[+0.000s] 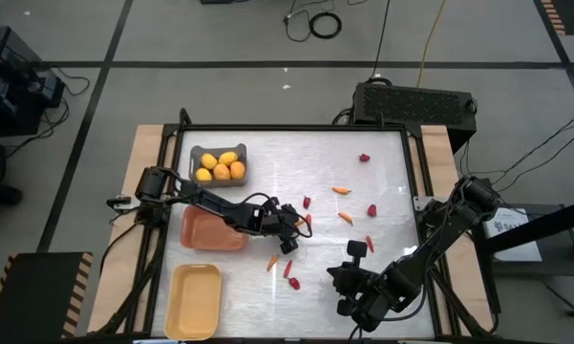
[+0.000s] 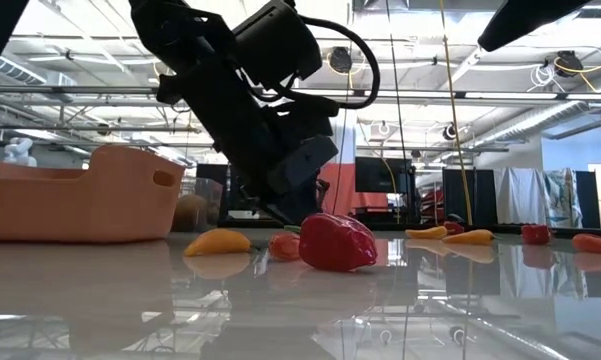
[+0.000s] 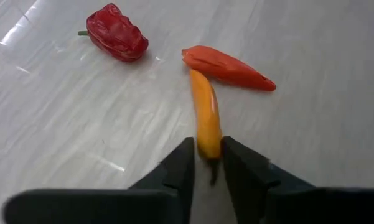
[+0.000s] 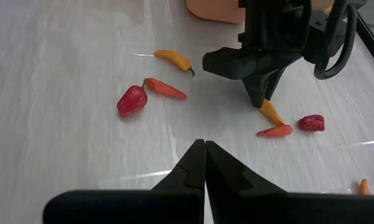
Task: Sort produce into baskets
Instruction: Put the yellow chili pepper into the orange bin
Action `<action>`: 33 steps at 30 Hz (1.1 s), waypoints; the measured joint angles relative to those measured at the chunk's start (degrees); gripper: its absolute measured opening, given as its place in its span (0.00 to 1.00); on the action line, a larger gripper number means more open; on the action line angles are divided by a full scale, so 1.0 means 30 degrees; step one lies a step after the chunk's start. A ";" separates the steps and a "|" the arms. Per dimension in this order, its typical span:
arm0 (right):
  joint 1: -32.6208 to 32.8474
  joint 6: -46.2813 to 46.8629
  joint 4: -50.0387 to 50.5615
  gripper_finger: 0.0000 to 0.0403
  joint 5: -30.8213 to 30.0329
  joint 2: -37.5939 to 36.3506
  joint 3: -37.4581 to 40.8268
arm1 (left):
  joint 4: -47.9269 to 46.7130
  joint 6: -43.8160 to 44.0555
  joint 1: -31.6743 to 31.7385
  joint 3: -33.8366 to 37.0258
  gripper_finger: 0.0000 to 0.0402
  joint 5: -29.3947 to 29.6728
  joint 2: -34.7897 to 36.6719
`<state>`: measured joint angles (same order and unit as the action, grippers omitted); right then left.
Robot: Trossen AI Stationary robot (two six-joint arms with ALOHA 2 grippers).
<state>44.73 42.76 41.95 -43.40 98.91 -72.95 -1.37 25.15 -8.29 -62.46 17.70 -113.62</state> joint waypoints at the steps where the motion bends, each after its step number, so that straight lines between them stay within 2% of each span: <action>1: 0.0000 0.0000 0.0000 0.00 0.0000 0.0000 0.0000 | 0.0000 0.0000 0.0005 0.0000 0.16 0.0005 0.0000; 7: 0.0000 0.0000 0.0000 0.00 0.0000 0.0000 0.0000 | -0.0663 -0.0570 0.0020 0.0051 0.05 -0.0278 0.0812; 12: -0.0004 0.0000 0.0047 0.00 0.0004 0.0000 0.0000 | -0.1815 -0.0677 0.0020 0.0022 0.05 -0.0308 0.3224; 15: 0.0000 0.0007 0.0051 0.00 0.0007 0.0000 0.0000 | -0.3731 -0.0694 -0.0064 0.0029 0.05 -0.0741 0.4958; 19: 0.0000 0.0015 0.0000 0.00 0.0089 0.0000 0.0000 | -0.7923 -0.0352 -0.0509 0.0021 0.05 -0.1930 0.7415; 22: 0.0015 0.0103 -0.0028 0.00 0.0146 0.0000 0.0000 | -1.1739 0.0979 -0.1178 0.0022 0.05 -0.2234 0.9040; 27: 0.0015 0.0487 -0.0040 0.00 0.0160 0.0000 0.0000 | -1.6598 0.3401 -0.2740 0.0015 0.05 -0.0478 1.1349; 33: 0.0015 0.0517 -0.0227 0.00 0.0160 0.0000 0.0000 | -2.0950 0.6800 -0.4567 0.0015 0.05 0.0100 1.2600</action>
<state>44.77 44.31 41.27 -42.92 98.91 -72.95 -64.21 45.55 -21.99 -62.41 18.00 -75.82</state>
